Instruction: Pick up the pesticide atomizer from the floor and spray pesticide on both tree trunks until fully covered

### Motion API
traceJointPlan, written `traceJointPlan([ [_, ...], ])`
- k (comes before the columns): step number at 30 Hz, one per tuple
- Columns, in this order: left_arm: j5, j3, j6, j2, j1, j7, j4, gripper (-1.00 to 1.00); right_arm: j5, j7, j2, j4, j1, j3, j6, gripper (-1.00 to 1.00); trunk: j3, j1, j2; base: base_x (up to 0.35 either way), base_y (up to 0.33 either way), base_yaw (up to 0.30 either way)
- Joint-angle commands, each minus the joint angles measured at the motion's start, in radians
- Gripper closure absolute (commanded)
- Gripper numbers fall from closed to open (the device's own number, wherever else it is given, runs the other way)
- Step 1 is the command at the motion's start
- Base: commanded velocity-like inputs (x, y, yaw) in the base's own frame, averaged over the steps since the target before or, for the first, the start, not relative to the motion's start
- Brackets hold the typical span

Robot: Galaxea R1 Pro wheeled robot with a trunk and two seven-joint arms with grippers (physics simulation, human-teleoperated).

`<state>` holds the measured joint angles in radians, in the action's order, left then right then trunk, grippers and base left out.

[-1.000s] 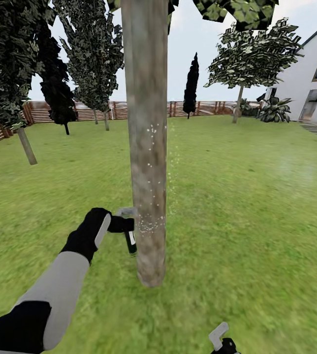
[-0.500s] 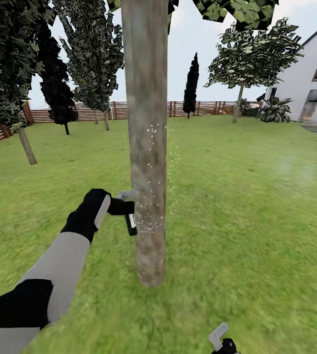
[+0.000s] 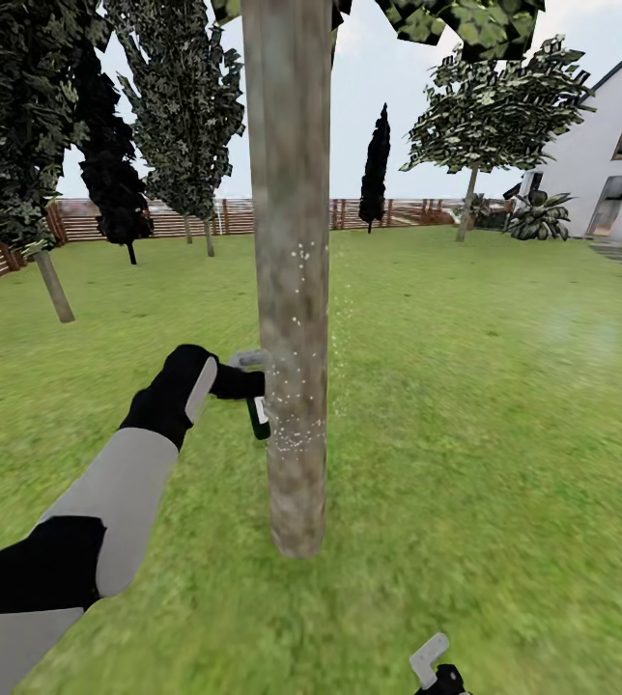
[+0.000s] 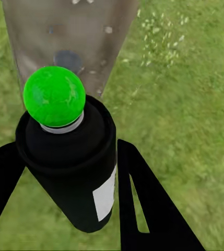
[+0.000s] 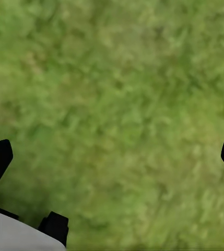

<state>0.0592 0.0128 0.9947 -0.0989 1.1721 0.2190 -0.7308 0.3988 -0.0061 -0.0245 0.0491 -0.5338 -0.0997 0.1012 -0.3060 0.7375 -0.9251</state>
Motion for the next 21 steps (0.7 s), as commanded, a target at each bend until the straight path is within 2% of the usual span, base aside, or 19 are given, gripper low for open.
traceJointPlan([
  [1,-0.001,0.0,0.001,-0.001,0.044,0.0,-0.005,1.0,0.0,0.0,0.0,0.0,0.0,0.0,0.0,-1.0,0.0,0.0,0.0,-0.002,0.0,0.0],
  [5,-0.001,0.001,0.001,-0.001,0.152,-0.001,0.076,1.0,0.0,0.0,0.0,0.0,0.0,0.0,0.0,-1.0,0.0,0.0,0.0,0.0,0.0,0.0],
  [8,-0.001,0.001,0.001,-0.001,0.269,-0.001,0.18,1.0,0.0,0.0,0.0,0.0,0.0,0.001,0.0,-1.0,0.0,0.0,0.0,0.0,0.0,0.0],
  [13,-0.002,0.001,0.001,-0.001,0.421,-0.001,0.29,1.0,0.0,0.0,0.0,0.0,0.0,0.001,0.0,-1.0,0.0,0.0,0.0,0.0,0.0,0.0],
  [16,-0.001,0.001,0.001,-0.001,0.481,-0.001,0.347,1.0,0.0,0.0,0.0,0.0,0.0,0.0,0.0,-1.0,0.0,0.0,0.0,0.0,0.0,0.0],
  [19,-0.002,0.001,0.001,-0.001,0.516,-0.001,0.366,1.0,0.0,0.0,0.0,0.0,0.0,0.0,0.0,-1.0,0.0,0.0,0.0,0.0,0.0,0.0],
  [21,-0.002,0.001,0.001,-0.001,0.568,-0.001,0.408,1.0,0.0,0.0,0.0,0.0,0.0,0.001,0.0,-1.0,0.0,0.0,0.0,0.0,0.0,0.0],
])
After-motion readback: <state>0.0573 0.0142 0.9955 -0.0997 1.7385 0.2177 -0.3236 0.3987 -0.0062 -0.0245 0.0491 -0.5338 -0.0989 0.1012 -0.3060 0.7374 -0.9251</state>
